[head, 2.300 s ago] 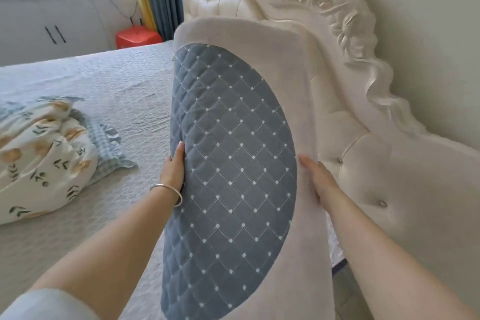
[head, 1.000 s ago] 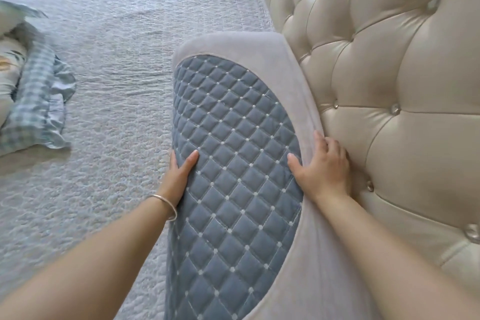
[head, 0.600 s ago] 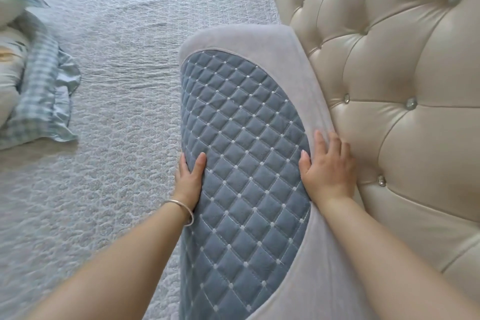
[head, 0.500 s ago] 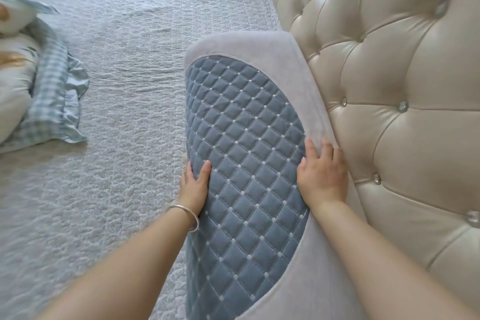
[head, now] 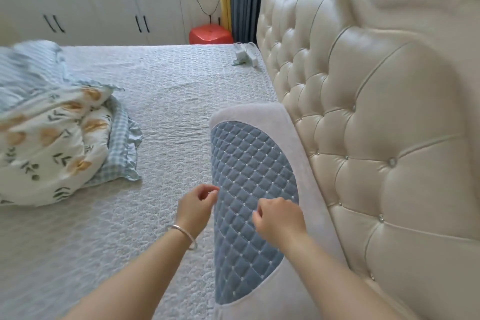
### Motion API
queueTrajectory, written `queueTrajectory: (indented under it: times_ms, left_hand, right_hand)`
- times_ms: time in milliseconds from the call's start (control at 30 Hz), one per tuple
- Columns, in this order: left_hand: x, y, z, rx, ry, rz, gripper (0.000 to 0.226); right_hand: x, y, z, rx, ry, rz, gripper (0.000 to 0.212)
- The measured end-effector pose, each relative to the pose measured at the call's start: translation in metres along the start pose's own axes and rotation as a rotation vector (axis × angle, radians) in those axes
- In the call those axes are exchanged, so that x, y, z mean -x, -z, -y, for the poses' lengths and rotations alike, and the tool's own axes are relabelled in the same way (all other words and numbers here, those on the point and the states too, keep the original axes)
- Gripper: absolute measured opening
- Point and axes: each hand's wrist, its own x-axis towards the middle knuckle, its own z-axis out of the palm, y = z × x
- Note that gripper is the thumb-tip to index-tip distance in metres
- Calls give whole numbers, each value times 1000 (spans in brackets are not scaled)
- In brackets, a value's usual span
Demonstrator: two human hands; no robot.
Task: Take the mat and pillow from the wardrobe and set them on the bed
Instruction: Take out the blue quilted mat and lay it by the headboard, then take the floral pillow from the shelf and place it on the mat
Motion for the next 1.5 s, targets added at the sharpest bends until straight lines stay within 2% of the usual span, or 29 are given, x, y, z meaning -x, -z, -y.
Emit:
queueTrajectory:
  times_ms: [200, 333, 433, 533, 633, 833, 967, 1267, 1500]
  left_hand:
    - [52, 85, -16, 137, 89, -264, 15]
    - [102, 152, -30, 186, 55, -412, 10]
    - [144, 200, -35, 241, 43, -515, 10]
    - [191, 243, -23, 267, 64, -645, 12]
    - [240, 285, -2, 283, 83, -763, 12]
    - [337, 391, 47, 282, 127, -1000, 11]
    - [406, 463, 94, 274, 173, -1156, 13]
    - [546, 585, 206, 357, 256, -1420, 19]
    - [616, 670, 266, 370, 297, -1589, 18]
  right_hand:
    - [31, 63, 61, -63, 131, -38, 30]
    - [57, 96, 122, -137, 242, -87, 31]
    - [84, 113, 178, -297, 282, -92, 29]
    - [117, 115, 238, -504, 279, -30, 23]
    - [146, 109, 301, -582, 341, 59, 20]
    - [201, 103, 432, -531, 551, 192, 25]
    - [250, 91, 523, -485, 697, 221, 26]
    - [359, 36, 723, -528, 861, 380, 23]
    - [440, -3, 852, -512, 1060, 553, 20]
